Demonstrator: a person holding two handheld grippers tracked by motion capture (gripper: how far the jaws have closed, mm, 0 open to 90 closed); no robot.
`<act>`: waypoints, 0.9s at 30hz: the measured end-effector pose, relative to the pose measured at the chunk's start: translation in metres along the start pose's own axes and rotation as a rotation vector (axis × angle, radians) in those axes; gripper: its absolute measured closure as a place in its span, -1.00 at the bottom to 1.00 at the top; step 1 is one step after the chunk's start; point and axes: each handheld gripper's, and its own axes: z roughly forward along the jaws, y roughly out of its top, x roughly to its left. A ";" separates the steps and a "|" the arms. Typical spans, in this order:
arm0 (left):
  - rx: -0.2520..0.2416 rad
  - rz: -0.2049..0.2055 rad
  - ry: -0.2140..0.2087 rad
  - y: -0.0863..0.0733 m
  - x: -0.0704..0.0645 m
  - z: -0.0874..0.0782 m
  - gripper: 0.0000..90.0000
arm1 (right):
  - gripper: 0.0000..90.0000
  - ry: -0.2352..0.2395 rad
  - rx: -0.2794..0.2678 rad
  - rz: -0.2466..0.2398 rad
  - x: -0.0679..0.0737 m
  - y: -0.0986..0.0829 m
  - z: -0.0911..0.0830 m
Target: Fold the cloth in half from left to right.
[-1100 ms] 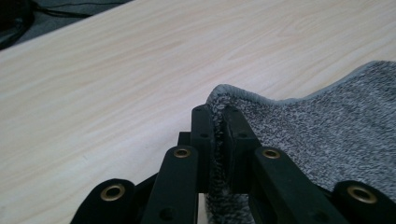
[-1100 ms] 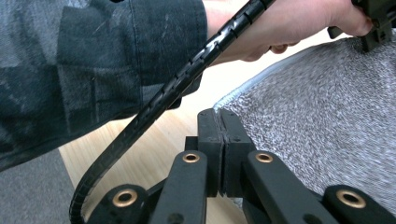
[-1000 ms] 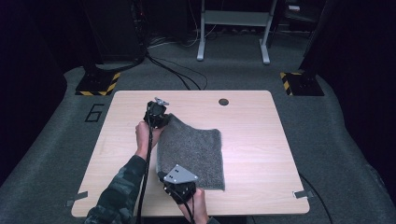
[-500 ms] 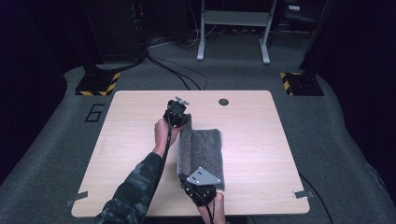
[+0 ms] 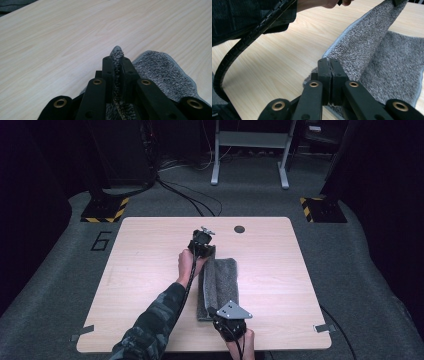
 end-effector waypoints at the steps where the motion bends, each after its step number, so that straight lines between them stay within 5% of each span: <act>1: 0.008 0.004 -0.003 0.001 -0.002 0.002 0.85 | 0.97 -0.003 0.005 0.007 -0.001 -0.001 0.000; 22: 0.040 0.001 -0.055 0.004 -0.029 0.038 0.75 | 0.94 -0.070 0.077 0.056 -0.028 -0.030 -0.011; 27: 0.032 0.000 -0.085 0.005 -0.032 0.037 0.37 | 0.88 -0.090 0.083 0.069 -0.034 -0.035 -0.015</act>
